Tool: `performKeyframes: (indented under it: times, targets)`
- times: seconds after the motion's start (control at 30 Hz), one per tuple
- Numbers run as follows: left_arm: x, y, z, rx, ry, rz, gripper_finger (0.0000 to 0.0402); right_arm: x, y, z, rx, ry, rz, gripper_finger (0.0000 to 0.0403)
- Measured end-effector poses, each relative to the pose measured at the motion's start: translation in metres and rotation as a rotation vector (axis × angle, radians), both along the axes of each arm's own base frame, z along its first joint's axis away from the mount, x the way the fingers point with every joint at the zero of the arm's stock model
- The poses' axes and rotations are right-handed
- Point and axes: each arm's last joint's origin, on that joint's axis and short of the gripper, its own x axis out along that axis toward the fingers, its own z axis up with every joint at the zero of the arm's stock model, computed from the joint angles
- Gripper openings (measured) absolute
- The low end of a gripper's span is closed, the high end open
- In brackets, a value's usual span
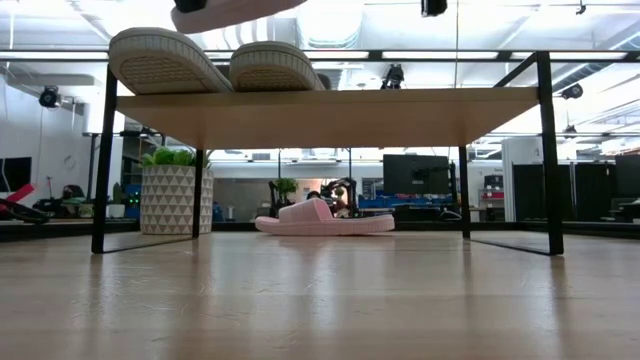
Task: Pick and place slides into the shelf
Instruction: Put the bottom pink slide on the shelf
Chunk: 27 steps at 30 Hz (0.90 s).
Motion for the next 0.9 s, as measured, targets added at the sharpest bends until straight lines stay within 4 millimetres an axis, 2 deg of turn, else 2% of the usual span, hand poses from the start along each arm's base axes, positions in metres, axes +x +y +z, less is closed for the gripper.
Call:
performKeyframes:
  times: [0.3,0.6,0.9]
  targets:
    - [-0.001,0.004,0.001,-0.019,-0.008,-0.013,0.0,0.016,-0.002,-0.004,-0.038,0.028,-0.142,0.021]
    - [-0.01,0.006,0.008,-0.005,-0.035,-0.031,0.0,0.015,-0.004,-0.003,-0.037,0.028,-0.205,0.021]
    - [-0.009,0.006,0.007,-0.006,-0.034,-0.043,0.0,0.015,-0.005,-0.005,-0.049,0.05,-0.224,0.021]
